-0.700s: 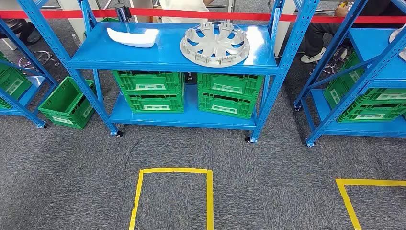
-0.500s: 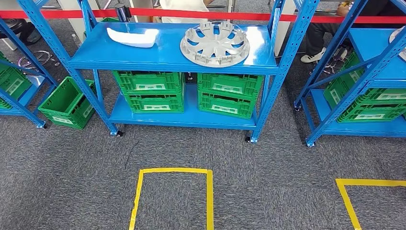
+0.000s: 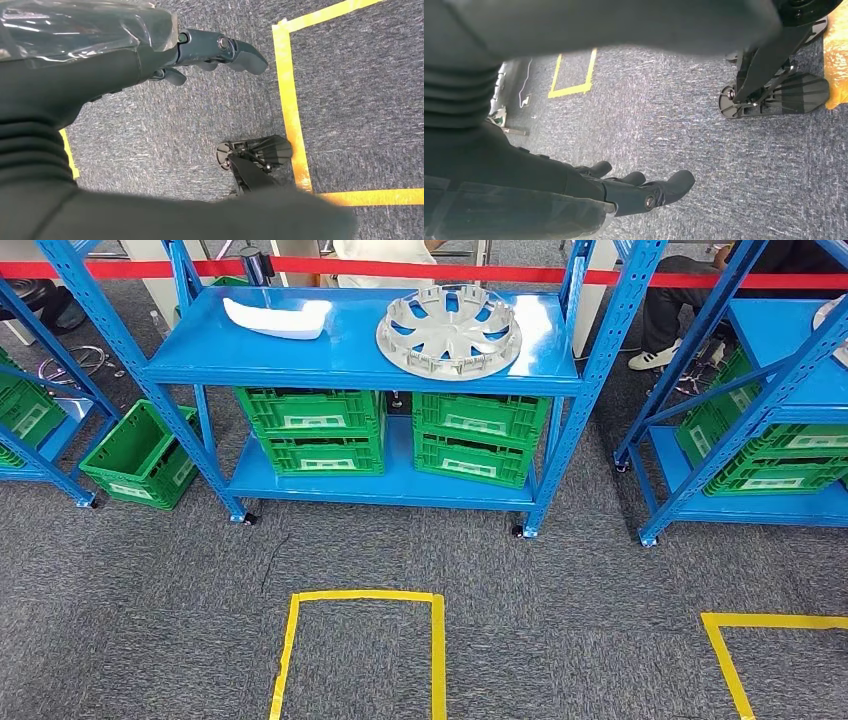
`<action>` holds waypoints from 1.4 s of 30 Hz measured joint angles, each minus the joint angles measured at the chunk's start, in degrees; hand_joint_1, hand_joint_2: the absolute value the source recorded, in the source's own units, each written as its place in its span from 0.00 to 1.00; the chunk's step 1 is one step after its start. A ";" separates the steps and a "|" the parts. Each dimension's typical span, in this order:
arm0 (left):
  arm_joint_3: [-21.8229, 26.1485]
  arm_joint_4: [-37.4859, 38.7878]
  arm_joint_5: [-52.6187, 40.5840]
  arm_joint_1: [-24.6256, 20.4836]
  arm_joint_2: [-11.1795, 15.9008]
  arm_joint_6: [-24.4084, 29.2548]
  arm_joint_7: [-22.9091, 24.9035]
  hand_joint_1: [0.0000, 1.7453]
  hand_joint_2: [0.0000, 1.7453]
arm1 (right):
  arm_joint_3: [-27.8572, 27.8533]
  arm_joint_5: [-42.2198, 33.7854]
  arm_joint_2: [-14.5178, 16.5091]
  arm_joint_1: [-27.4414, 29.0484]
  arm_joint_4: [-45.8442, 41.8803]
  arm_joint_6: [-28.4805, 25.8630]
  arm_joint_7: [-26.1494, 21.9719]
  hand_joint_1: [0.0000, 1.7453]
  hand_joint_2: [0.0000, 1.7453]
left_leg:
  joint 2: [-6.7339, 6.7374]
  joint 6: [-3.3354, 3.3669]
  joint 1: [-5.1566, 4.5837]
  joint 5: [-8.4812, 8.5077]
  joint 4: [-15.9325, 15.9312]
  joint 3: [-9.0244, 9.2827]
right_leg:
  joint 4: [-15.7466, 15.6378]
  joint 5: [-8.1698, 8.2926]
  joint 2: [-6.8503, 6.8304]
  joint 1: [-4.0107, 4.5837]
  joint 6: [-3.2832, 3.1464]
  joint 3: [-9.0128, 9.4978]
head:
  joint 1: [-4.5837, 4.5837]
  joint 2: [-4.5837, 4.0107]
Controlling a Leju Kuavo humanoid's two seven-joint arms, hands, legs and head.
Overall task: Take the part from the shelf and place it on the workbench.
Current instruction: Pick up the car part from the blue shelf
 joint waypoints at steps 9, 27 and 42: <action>0.00 0.00 0.00 0.00 0.00 0.00 0.00 0.00 0.75 | 0.01 0.00 0.00 0.00 0.00 0.00 0.00 0.00 0.00 | 0.00 0.00 0.00 0.00 0.00 0.00 | 0.00 0.00 0.00 0.00 0.00 0.00 | 0.00 0.00; -7.48 0.25 5.70 -2.78 0.73 1.64 0.14 0.00 1.00 | 3.45 -2.66 0.02 -2.21 0.03 -1.93 1.62 0.00 0.75 | 0.01 0.00 0.00 0.01 0.00 0.04 | 0.00 0.01 0.00 0.00 0.00 0.01 | 0.00 0.00; -28.74 1.85 20.74 -10.05 3.59 6.10 0.48 0.00 0.00 | 14.89 -10.18 -0.09 -7.68 1.54 -8.66 6.92 0.00 0.00 | 0.01 -0.02 0.00 0.03 0.01 0.03 | 0.01 0.02 0.01 0.00 0.01 -0.01 | 0.00 0.00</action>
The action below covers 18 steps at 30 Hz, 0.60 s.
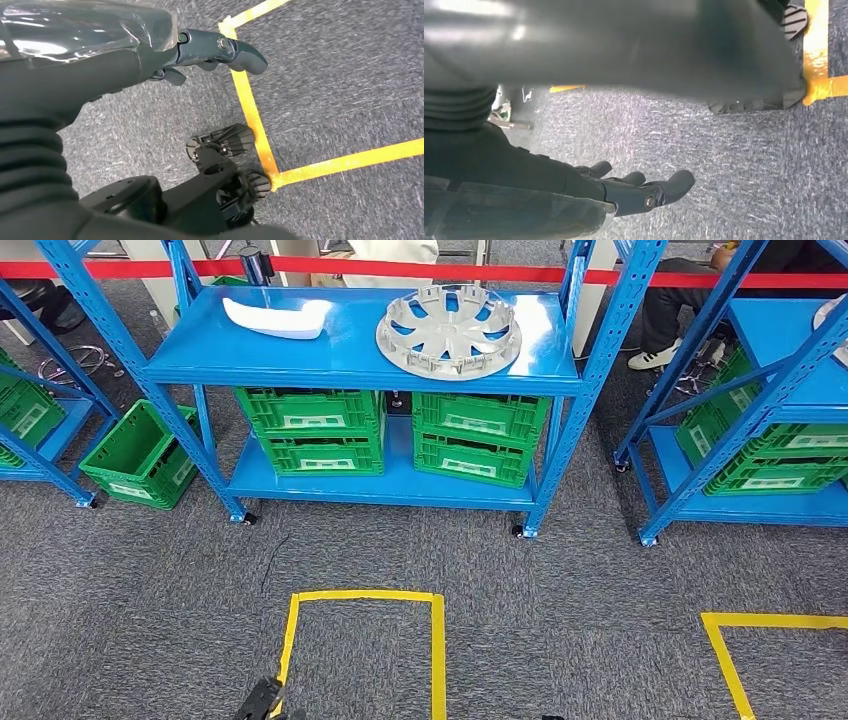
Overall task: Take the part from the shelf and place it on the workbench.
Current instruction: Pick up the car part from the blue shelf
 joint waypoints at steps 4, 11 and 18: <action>-5.47 0.50 3.63 -1.58 0.86 1.30 0.04 0.00 0.00 | 3.74 -1.10 -0.09 -1.44 0.68 -3.16 1.05 0.00 0.00 | 0.00 0.00 0.00 0.01 0.00 0.00 | 0.00 0.00 0.00 0.00 0.00 0.01 | 0.00 0.00; -14.00 1.36 8.30 -3.91 2.51 2.99 -0.21 0.00 0.00 | 7.38 -4.38 -0.58 -4.29 0.80 -6.68 -3.58 0.00 0.00 | 0.00 -0.01 0.00 0.01 0.00 0.00 | 0.01 0.01 0.00 0.00 0.01 0.02 | 0.01 0.00; -18.00 1.87 9.23 -5.04 3.62 2.92 -0.99 0.00 0.00 | 7.16 -10.24 -0.77 -6.31 -3.34 1.34 -12.63 0.00 1.00 | 0.00 -0.01 0.00 0.02 0.01 0.00 | 0.02 0.01 0.00 0.00 0.01 0.02 | 0.00 0.00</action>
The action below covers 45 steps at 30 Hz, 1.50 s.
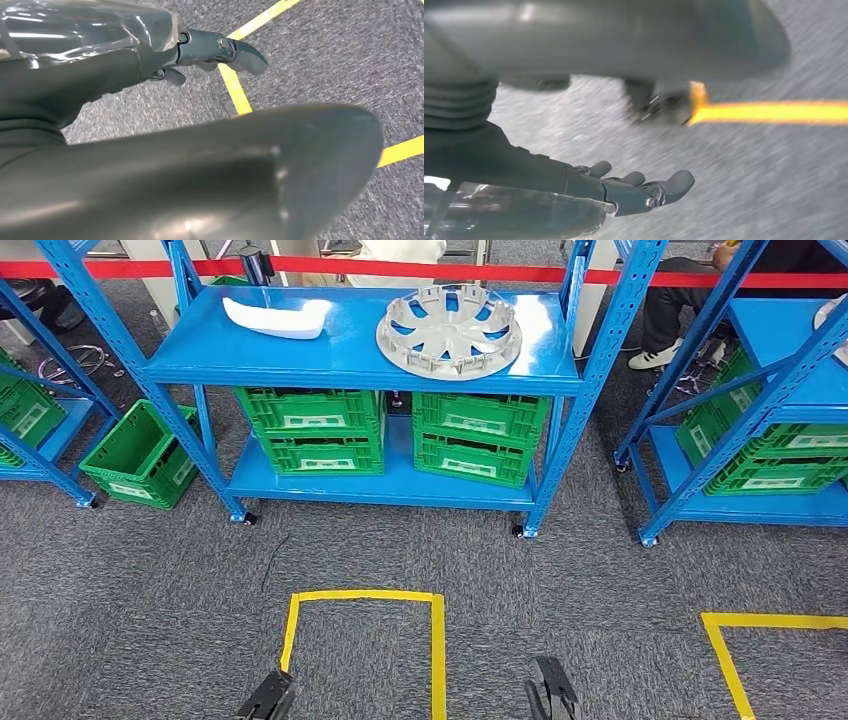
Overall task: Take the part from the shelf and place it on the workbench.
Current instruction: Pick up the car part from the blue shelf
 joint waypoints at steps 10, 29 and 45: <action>-2.25 0.39 -1.46 -0.74 0.27 -0.85 -0.89 0.00 0.00 | 0.14 -6.59 -0.10 -0.56 -14.75 14.44 -5.11 0.00 1.00 | 0.00 -0.01 0.00 0.01 0.00 0.00 | 0.01 0.00 0.00 0.00 0.00 0.00 | 0.00 0.00; -2.42 0.46 -3.52 -0.23 0.15 -1.15 -2.88 0.00 0.00 | 6.09 -19.88 -1.77 -1.98 -46.17 36.91 -10.57 0.00 1.00 | -0.03 -0.03 0.00 0.04 0.01 -0.04 | 0.01 0.02 -0.01 0.00 0.02 0.01 | 0.00 0.00; -1.65 0.44 -4.69 1.72 -0.31 -0.38 -5.85 0.00 0.00 | 13.80 -33.70 -3.18 -4.46 -69.84 54.59 -12.14 0.00 0.75 | 0.16 1.79 0.07 0.86 -1.14 0.74 | 3.26 -1.47 -0.12 -0.09 0.25 -1.88 | 0.10 0.00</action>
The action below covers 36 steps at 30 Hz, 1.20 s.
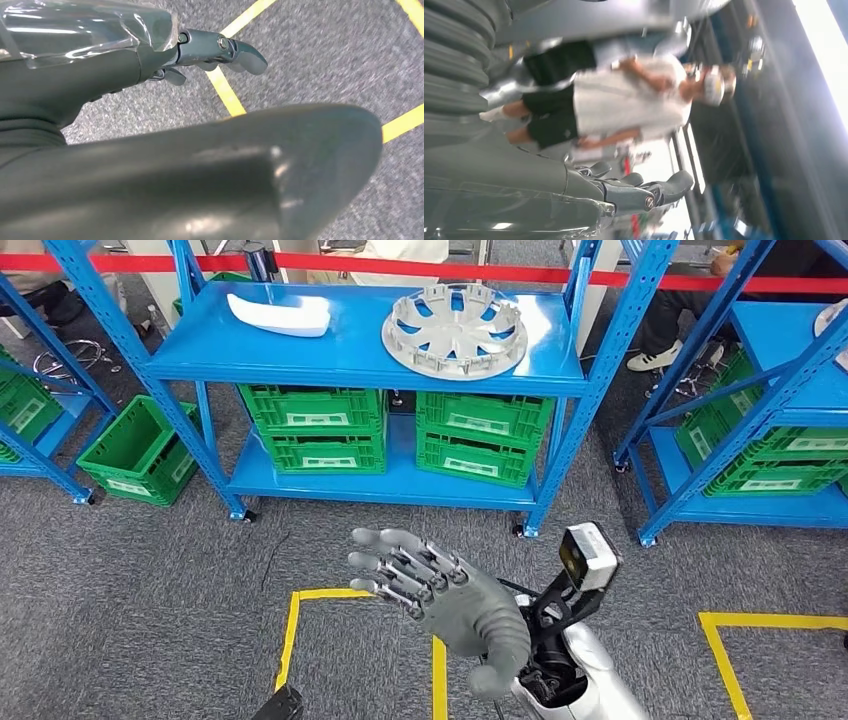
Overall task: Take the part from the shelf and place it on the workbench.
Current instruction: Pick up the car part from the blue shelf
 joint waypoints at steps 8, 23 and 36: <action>1.25 -0.01 0.45 0.29 -1.00 2.80 -1.67 0.00 0.00 | 1.51 -0.90 -1.37 -0.12 -1.33 0.56 2.54 0.00 0.00 | -0.17 -0.18 -0.69 -0.41 0.34 0.16 | 1.75 1.07 -0.10 0.69 -0.02 -1.96 | 0.11 0.00; 2.91 -0.60 -1.25 0.31 -1.37 4.93 -3.20 0.00 0.00 | 2.54 -2.56 -1.91 0.08 -1.86 -1.72 8.81 0.00 0.00 | 0.16 -3.41 1.09 -1.41 8.20 -5.18 | -3.02 2.66 0.17 0.55 -2.41 0.65 | -0.11 0.00; 5.43 -0.64 0.51 0.49 -1.21 1.66 -2.63 0.00 0.00 | 3.36 -3.66 -2.58 0.28 -1.97 -3.19 12.20 0.00 0.00 | 0.21 -0.52 0.26 1.20 0.05 -1.48 | 12.63 -2.97 -0.08 0.90 -1.00 -7.81 | 0.15 0.00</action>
